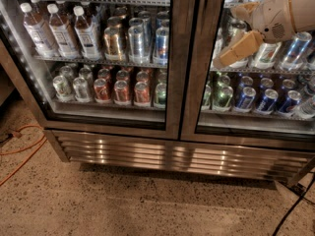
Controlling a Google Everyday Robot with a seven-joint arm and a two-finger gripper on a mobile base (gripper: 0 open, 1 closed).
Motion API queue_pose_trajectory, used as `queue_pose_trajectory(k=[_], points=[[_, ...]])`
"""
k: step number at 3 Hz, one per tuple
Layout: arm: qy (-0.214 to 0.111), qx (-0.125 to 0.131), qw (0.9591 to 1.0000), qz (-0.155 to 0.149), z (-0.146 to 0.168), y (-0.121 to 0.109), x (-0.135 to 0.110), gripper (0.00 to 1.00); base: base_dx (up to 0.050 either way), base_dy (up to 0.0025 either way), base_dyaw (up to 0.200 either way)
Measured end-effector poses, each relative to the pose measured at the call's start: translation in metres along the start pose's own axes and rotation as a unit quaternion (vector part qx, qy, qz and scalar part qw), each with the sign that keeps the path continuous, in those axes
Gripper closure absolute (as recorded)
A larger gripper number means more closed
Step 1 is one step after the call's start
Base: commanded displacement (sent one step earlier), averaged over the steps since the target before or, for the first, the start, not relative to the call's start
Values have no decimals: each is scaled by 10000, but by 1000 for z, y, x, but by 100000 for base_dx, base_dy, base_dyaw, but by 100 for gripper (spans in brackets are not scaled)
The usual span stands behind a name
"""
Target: Open right fridge door
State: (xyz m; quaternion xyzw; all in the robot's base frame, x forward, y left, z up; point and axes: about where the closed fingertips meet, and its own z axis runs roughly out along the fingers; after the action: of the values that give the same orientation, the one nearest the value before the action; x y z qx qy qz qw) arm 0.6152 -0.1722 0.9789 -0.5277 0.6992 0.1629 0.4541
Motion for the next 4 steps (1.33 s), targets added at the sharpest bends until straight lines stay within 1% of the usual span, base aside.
queue_pose_trajectory(k=[1,2,3,4], points=[[-300,-235,9993,26,6,2,-8,0,0,0,0],[-533,-512,9973,2,18,7,-17,0,0,0,0],[-697,-636,9955,-56,21,11,-24,0,0,0,0],[-799,-626,9948,-99,19,6,-29,0,0,0,0]])
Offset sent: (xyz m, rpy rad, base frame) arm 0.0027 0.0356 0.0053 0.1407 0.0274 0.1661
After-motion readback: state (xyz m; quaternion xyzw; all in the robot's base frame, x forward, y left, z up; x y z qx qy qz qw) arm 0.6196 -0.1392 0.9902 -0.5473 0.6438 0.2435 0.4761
